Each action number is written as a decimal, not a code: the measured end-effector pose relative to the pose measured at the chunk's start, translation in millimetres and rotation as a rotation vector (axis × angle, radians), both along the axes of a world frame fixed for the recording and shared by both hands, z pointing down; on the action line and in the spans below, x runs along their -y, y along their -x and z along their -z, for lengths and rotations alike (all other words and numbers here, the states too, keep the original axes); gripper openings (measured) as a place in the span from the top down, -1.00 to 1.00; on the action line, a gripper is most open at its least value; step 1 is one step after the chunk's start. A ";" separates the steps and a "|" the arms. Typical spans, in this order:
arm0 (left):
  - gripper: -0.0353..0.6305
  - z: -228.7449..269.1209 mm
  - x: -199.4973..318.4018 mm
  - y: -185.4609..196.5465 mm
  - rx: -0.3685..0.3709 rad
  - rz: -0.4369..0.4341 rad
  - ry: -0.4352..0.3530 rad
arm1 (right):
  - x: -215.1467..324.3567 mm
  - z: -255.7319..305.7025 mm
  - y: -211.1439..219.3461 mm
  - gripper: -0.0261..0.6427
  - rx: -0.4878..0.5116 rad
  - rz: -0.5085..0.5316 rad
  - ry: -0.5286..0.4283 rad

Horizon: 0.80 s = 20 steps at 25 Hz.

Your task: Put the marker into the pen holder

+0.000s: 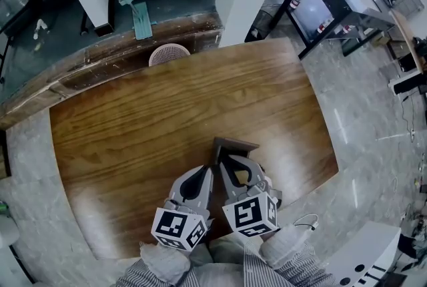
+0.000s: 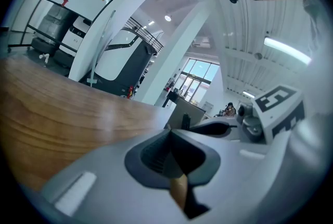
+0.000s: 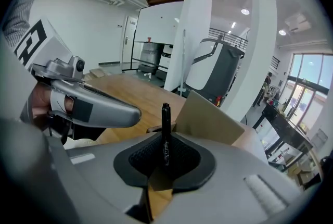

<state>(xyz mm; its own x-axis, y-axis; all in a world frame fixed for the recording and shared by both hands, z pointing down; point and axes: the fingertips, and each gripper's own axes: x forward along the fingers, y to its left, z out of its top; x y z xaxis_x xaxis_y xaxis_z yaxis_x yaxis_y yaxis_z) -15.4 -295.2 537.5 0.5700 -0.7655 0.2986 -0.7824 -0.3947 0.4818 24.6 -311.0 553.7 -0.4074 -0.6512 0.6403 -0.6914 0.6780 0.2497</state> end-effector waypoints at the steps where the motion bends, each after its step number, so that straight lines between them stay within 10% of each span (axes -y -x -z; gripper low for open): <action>1: 0.88 0.7 0.2 0.2 -0.001 0.000 0.000 | 0.4 0.4 -0.2 0.79 -0.004 0.002 0.001; 13: 0.88 6.7 -0.3 6.0 -0.003 0.006 -0.017 | 2.4 12.0 0.7 0.69 0.025 -0.011 -0.030; 20: 0.88 25.4 -8.0 3.1 0.025 -0.030 -0.061 | -5.4 53.4 -12.7 0.92 0.256 -0.128 -0.086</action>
<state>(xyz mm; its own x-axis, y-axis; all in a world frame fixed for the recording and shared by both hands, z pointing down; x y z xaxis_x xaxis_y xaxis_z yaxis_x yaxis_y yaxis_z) -18.5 -287.2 512.1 0.5858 -0.7656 0.2658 -0.7812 -0.4462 0.4366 37.3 -305.6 500.2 -0.4594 -0.7549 0.4680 -0.8179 0.5651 0.1087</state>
